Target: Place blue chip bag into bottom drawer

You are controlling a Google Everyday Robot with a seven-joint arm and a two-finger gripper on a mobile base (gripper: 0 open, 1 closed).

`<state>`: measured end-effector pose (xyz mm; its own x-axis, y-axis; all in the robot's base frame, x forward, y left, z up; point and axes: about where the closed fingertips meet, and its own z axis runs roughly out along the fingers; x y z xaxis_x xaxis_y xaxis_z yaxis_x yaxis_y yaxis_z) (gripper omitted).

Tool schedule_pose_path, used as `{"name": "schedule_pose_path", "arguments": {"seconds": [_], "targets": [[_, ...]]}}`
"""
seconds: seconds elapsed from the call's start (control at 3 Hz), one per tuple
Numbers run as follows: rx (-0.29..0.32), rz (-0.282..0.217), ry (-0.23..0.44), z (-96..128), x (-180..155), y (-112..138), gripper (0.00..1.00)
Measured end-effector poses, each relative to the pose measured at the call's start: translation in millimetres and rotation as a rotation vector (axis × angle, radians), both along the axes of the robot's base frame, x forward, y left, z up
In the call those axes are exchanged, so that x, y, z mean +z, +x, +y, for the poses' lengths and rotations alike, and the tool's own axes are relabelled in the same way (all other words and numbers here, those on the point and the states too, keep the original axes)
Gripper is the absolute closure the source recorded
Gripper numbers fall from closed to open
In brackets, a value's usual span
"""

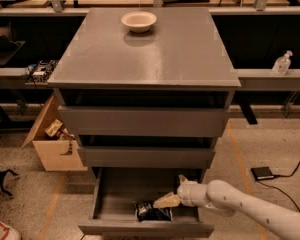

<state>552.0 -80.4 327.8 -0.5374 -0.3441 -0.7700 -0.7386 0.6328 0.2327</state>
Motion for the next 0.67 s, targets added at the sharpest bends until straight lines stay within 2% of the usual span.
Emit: {"name": "schedule_pose_path", "arguments": {"seconds": [0.33, 0.67], "targets": [[-0.080, -0.043, -0.035, -70.7, 29.2, 18.0, 0.00], [-0.179, -0.060, -0.080, -142.9, 50.1, 33.3, 0.00]]}}
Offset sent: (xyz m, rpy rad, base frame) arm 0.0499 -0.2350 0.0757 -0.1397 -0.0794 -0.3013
